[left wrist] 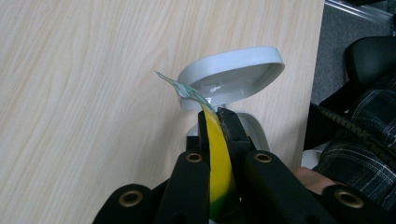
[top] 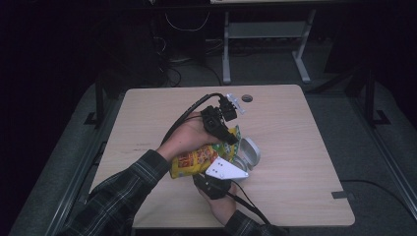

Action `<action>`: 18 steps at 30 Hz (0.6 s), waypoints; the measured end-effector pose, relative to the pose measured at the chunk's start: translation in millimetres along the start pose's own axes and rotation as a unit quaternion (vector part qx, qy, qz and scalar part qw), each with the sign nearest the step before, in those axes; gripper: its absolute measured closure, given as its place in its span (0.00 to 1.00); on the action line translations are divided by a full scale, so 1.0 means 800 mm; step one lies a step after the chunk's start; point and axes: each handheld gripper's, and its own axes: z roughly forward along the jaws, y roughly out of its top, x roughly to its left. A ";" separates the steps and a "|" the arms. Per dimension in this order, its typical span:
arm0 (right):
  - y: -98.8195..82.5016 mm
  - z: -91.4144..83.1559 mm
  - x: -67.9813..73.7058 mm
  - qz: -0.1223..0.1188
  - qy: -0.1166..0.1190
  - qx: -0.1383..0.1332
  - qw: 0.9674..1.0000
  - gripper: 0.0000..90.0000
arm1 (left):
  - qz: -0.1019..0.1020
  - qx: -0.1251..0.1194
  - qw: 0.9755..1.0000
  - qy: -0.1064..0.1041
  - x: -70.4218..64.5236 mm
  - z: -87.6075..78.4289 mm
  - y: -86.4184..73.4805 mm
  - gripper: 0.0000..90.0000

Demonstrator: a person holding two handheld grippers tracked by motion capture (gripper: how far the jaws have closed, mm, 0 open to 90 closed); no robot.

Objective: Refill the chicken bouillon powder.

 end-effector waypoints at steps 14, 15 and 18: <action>0.000 0.000 0.000 -0.001 0.001 0.000 1.000 1.00 | 0.000 0.000 1.000 0.000 0.000 0.000 0.000 1.00; 0.000 0.000 0.000 -0.001 0.001 0.000 1.000 1.00 | 0.000 0.000 1.000 0.000 0.000 0.000 0.000 1.00; 0.000 0.000 0.000 -0.001 0.001 0.000 1.000 1.00 | -0.003 -0.001 1.000 0.000 -0.001 0.000 0.000 1.00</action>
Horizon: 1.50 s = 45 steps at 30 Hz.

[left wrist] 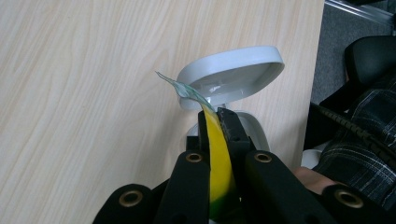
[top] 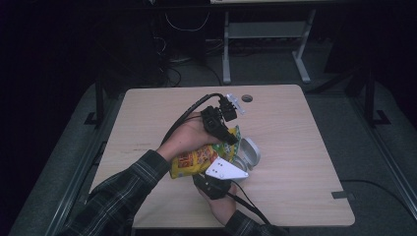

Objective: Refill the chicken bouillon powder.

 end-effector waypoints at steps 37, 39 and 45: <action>-0.002 0.002 0.002 -0.012 0.002 0.006 1.000 1.00 | 0.001 -0.009 1.000 0.001 0.000 -0.002 -0.008 1.00; -0.002 0.002 0.002 -0.012 0.002 0.006 1.000 1.00 | 0.001 -0.009 1.000 0.000 0.000 -0.002 -0.008 1.00; -0.002 0.002 0.002 -0.011 0.002 0.006 1.000 1.00 | -0.001 -0.009 1.000 0.000 0.000 -0.002 -0.008 1.00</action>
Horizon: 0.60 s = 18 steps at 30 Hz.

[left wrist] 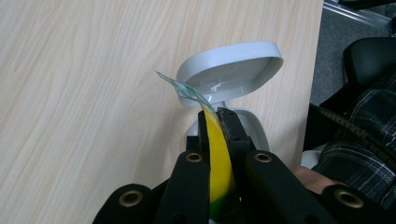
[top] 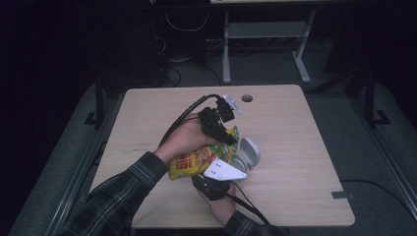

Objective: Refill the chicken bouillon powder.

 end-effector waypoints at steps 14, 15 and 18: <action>0.000 0.000 0.000 0.000 0.001 0.000 1.000 1.00 | 0.000 0.001 1.000 0.000 0.000 0.000 0.000 1.00; 0.000 0.000 0.000 0.000 0.001 0.000 1.000 1.00 | 0.001 0.002 1.000 -0.001 0.000 0.000 0.000 1.00; 0.000 0.000 0.000 0.001 0.001 0.000 1.000 1.00 | 0.000 0.002 1.000 -0.001 0.000 0.000 0.000 1.00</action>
